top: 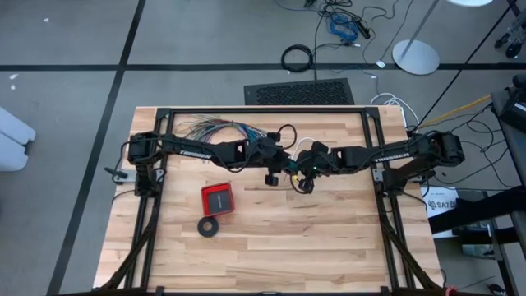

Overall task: Coil cords
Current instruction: Coil the green wire onto the spool, then return to Home Position

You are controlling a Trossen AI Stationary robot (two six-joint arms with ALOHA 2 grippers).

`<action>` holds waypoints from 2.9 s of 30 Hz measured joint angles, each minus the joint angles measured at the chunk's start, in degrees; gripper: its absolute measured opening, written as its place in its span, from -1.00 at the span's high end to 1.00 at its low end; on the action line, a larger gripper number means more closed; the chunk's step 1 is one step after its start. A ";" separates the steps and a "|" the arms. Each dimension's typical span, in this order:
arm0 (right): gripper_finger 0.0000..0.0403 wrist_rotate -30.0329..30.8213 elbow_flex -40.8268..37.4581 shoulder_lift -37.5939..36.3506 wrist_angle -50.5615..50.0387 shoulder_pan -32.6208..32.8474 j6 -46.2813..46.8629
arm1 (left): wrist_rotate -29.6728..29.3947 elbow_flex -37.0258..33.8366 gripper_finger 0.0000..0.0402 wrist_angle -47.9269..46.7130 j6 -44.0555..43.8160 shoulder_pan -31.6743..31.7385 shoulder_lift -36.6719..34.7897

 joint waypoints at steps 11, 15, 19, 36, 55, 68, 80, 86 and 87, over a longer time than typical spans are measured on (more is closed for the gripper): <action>1.00 -4.22 0.00 0.00 0.36 -0.65 0.00 | -2.14 0.00 0.29 0.04 3.65 0.01 0.00; 1.00 -4.30 0.00 0.00 0.46 -1.26 -0.02 | -2.34 0.00 0.29 0.43 4.04 0.46 0.02; 1.00 -4.33 0.00 0.78 0.45 -2.74 -0.46 | -3.34 0.00 0.29 0.44 4.11 0.57 0.02; 1.00 -1.92 0.02 15.61 8.59 -7.48 -5.42 | -8.50 0.04 0.29 -8.97 5.38 2.17 0.02; 0.79 4.24 0.00 12.78 9.95 -5.52 -12.14 | -7.77 0.04 0.29 -10.58 3.91 2.12 0.02; 0.70 8.18 0.00 12.68 13.07 -2.89 -14.01 | -11.18 0.02 0.29 -12.54 3.01 2.12 0.02; 0.05 12.64 -0.04 9.77 11.21 0.63 -12.02 | -11.89 -0.11 0.29 -15.72 2.46 3.46 -6.20; -0.02 16.77 -0.04 2.20 5.79 2.34 -11.32 | -7.12 -1.04 0.29 -18.59 2.58 4.39 -13.47; -0.02 17.98 -0.04 0.60 4.45 2.85 -11.30 | -7.14 -1.31 0.29 -19.65 2.60 4.41 -14.47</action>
